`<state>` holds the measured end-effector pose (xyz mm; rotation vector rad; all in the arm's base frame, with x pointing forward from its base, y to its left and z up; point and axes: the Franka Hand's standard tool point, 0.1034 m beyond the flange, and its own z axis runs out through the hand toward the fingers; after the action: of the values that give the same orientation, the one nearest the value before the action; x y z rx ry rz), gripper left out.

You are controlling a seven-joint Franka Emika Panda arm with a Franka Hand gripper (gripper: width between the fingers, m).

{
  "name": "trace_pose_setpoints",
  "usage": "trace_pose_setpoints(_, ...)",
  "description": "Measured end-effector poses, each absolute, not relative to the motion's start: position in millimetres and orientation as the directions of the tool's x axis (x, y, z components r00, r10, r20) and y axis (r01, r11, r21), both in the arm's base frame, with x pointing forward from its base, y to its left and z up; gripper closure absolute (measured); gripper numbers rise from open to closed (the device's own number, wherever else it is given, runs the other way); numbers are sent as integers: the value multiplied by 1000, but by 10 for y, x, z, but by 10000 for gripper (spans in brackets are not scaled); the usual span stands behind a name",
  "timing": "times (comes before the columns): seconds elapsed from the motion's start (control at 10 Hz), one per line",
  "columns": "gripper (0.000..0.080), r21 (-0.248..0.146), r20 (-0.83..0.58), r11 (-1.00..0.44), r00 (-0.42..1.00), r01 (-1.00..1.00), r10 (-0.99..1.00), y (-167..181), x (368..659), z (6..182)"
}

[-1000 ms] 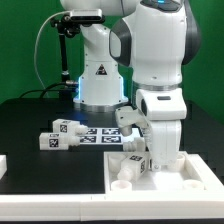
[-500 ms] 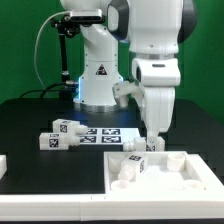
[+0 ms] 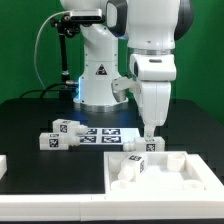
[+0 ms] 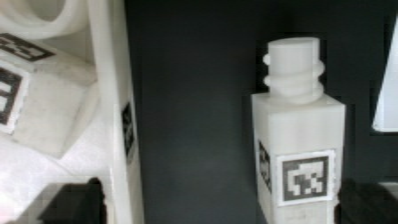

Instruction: Assemble one leg

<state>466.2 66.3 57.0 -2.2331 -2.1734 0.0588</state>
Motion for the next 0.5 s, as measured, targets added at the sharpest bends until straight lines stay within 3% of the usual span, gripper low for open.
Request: trace_pose_setpoints(0.5, 151, -58, 27, -19, 21, 998, 999, 719, 4113, 170)
